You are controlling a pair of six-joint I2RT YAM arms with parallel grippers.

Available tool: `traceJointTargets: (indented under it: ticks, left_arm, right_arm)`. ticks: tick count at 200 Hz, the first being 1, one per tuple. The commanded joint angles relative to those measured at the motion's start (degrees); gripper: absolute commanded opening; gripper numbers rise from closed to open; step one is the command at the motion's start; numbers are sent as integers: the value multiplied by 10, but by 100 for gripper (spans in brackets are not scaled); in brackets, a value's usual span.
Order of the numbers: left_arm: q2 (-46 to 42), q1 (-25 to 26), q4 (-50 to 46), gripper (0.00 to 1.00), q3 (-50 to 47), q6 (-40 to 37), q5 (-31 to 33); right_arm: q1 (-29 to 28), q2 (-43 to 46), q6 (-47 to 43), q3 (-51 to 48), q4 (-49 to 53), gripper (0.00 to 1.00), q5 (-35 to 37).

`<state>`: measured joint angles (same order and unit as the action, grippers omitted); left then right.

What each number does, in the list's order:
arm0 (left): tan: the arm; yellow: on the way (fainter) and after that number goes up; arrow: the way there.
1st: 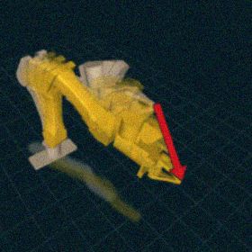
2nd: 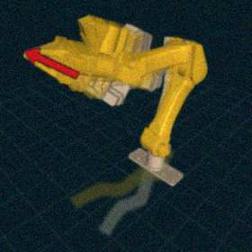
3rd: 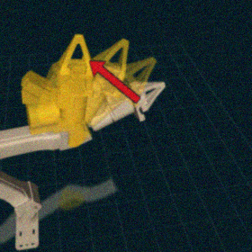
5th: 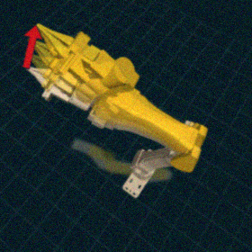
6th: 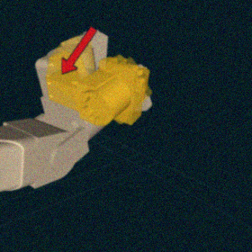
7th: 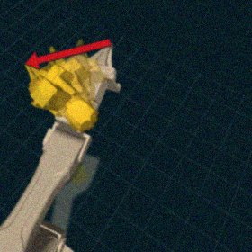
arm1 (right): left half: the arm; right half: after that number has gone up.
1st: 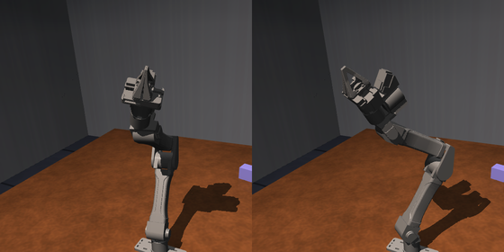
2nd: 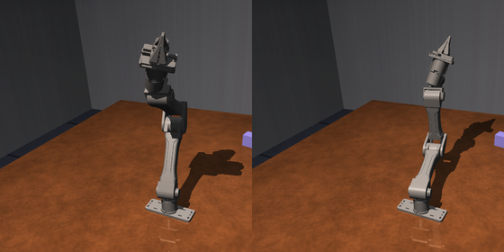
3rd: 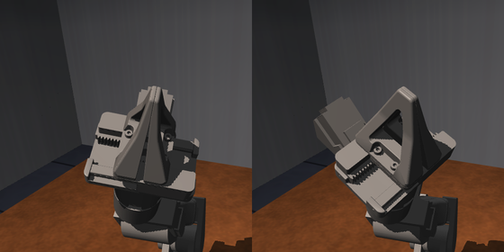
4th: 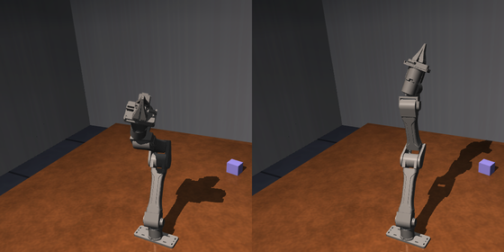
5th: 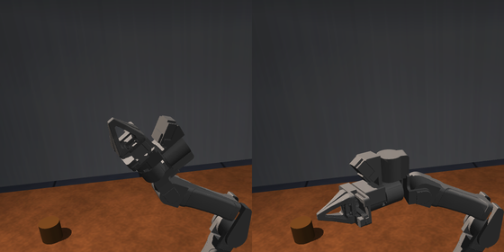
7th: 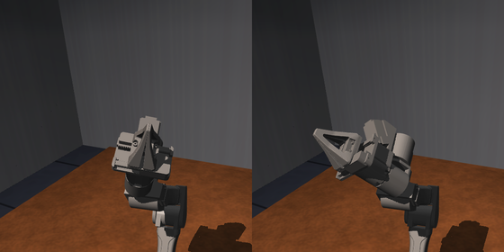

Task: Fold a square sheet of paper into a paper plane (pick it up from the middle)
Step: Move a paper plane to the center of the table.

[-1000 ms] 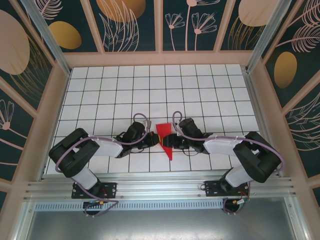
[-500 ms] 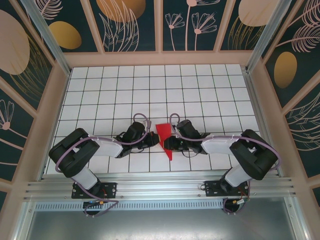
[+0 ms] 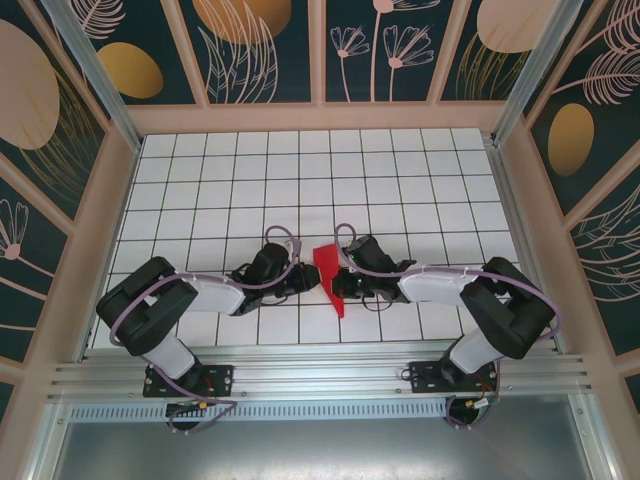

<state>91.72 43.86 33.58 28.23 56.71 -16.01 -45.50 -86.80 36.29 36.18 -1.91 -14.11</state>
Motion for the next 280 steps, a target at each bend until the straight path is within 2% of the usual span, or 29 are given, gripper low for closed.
traceJointTargets:
  ticks: [1,22,39,53,74,121,213,280]
  left_arm:
    - [-53,-1,34,32,-14,12,11]
    - [-106,0,1,42,-20,4,46]
    - [-148,0,-45,45,-21,-9,84]
    - [-179,0,-82,48,-23,-19,118]
    - [-213,0,-107,48,-34,-21,148]
    - [-236,-1,-121,48,-51,-21,165]
    - [-251,0,-104,49,-68,-25,171]
    - [-245,0,-99,49,-69,-20,162]
  right_arm:
    - [-4,27,-8,45,95,2,80]
    - [-5,31,-5,86,178,2,152]
    - [-4,19,1,118,231,4,197]
    - [-4,0,0,139,255,5,208]
    - [-5,-21,1,151,248,5,201]
    - [-7,-49,-4,169,226,6,182]
    - [-8,-101,-8,171,211,8,167]
    - [-13,-148,-10,179,211,18,165]
